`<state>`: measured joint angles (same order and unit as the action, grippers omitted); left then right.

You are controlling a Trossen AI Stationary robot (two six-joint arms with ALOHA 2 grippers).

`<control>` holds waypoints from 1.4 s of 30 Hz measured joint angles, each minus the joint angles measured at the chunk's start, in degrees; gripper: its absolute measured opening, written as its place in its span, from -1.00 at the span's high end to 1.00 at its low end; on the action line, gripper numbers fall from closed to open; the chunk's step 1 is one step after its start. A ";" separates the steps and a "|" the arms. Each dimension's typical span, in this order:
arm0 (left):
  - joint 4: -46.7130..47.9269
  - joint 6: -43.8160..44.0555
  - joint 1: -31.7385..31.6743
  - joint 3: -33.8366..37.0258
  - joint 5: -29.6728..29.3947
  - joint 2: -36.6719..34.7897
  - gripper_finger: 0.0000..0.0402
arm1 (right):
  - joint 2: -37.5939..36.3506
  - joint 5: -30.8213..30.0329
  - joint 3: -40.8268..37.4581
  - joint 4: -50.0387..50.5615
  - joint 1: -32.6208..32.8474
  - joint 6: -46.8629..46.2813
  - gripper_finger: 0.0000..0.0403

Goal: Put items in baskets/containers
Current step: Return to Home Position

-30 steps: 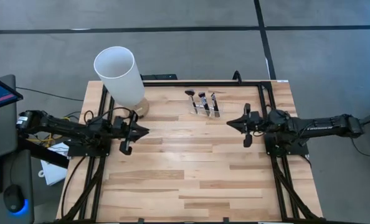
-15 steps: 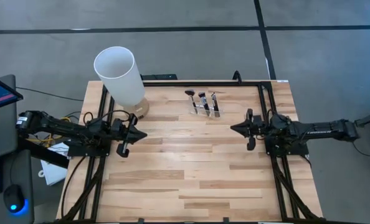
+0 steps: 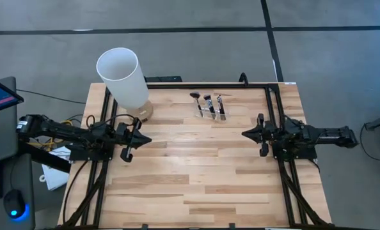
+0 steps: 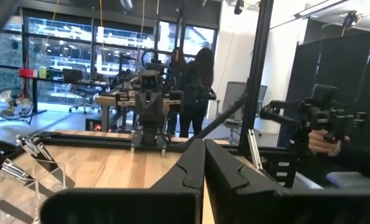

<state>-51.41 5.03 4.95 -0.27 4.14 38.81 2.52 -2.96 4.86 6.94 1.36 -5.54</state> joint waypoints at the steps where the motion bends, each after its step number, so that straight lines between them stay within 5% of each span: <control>1: 0.71 0.17 0.00 0.00 0.00 -1.02 0.97 | -1.52 -0.06 0.00 1.04 0.25 0.04 1.00; 18: 22.42 1.19 0.00 -0.09 -0.04 -24.82 0.97 | -2.42 -5.03 0.13 2.44 3.63 1.59 1.00; 26: 27.35 -0.36 -0.02 -0.07 1.35 -29.12 0.97 | -2.42 -4.76 0.01 -4.10 5.56 5.57 1.00; 29: 27.99 -1.54 0.00 -0.07 1.92 -30.48 0.97 | -2.42 -4.66 -4.17 -13.59 5.80 7.63 1.00; 42: 26.05 -3.04 0.00 -0.07 4.97 -31.24 0.97 | -1.57 -4.49 -4.42 -12.42 4.82 10.67 1.00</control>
<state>-25.36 1.99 4.95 -0.34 9.11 7.57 0.95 -7.45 0.45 -5.48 6.18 5.13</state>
